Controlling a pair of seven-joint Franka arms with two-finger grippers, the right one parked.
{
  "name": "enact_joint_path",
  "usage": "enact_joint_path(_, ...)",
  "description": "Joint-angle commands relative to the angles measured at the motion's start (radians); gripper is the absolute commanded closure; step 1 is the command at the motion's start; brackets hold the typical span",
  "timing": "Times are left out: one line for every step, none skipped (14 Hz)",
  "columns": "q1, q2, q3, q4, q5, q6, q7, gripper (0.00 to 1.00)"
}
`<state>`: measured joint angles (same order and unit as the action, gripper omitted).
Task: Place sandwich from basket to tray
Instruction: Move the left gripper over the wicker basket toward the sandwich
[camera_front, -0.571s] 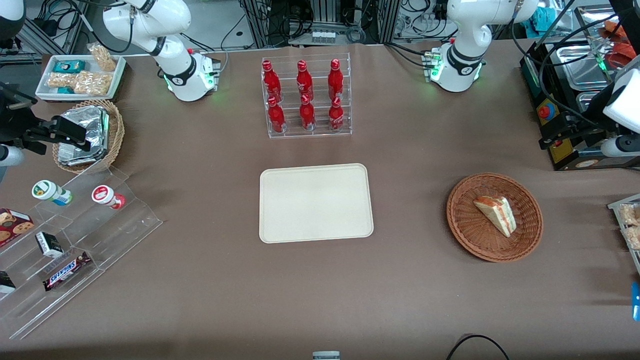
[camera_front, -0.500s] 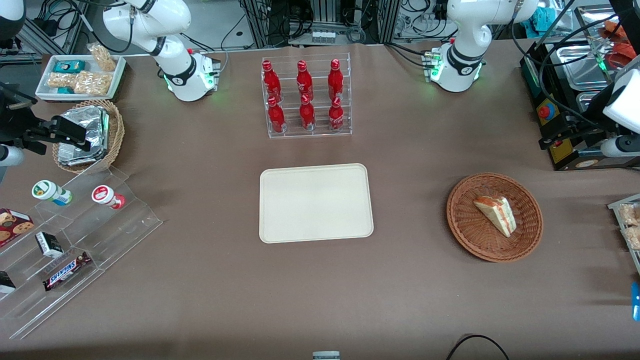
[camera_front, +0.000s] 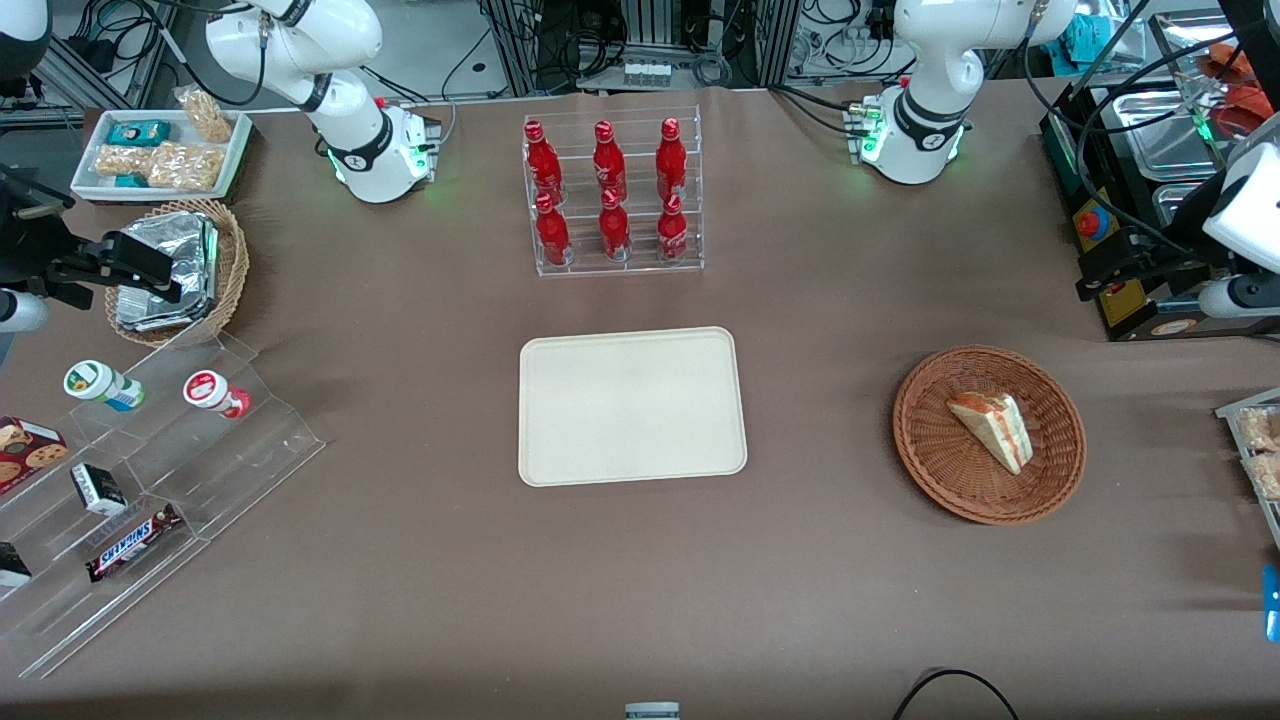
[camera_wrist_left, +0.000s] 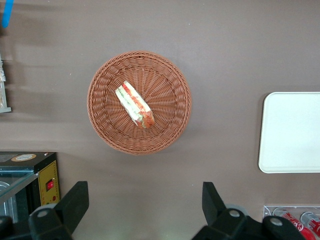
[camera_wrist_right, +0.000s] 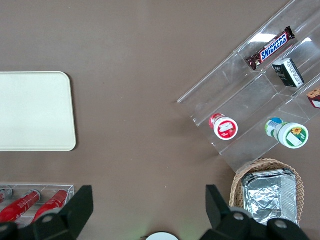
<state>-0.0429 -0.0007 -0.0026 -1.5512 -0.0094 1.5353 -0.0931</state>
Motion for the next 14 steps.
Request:
enact_joint_path(-0.003,0.004,0.0,0.007,0.012,-0.004,0.0,0.0)
enact_joint_path(-0.003,0.004,0.0,0.007,0.012,-0.004,0.0,0.0)
enact_joint_path(-0.003,0.004,0.0,0.0,0.012,-0.003,0.0,0.0)
enact_joint_path(-0.003,0.005,0.0,-0.006,0.012,-0.001,0.0,0.0)
enact_joint_path(-0.003,0.007,0.0,-0.012,0.011,-0.001,-0.007,0.0)
enact_joint_path(-0.002,0.018,0.0,-0.038,0.008,0.003,-0.005,0.0)
enact_joint_path(-0.002,0.033,0.001,-0.059,0.011,0.026,-0.004,0.0)
enact_joint_path(-0.002,0.053,0.001,-0.09,0.012,0.052,-0.002,0.0)
enact_joint_path(-0.002,0.067,0.001,-0.125,0.014,0.092,-0.002,0.0)
enact_joint_path(-0.002,0.077,0.001,-0.185,0.016,0.164,-0.002,0.0)
enact_joint_path(-0.002,0.079,0.003,-0.252,0.016,0.251,-0.002,0.0)
enact_joint_path(-0.002,0.079,0.015,-0.315,0.016,0.329,-0.002,0.0)
enact_joint_path(-0.003,0.084,0.027,-0.372,0.016,0.406,-0.002,0.0)
enact_joint_path(-0.003,0.096,0.029,-0.426,0.016,0.484,-0.002,0.0)
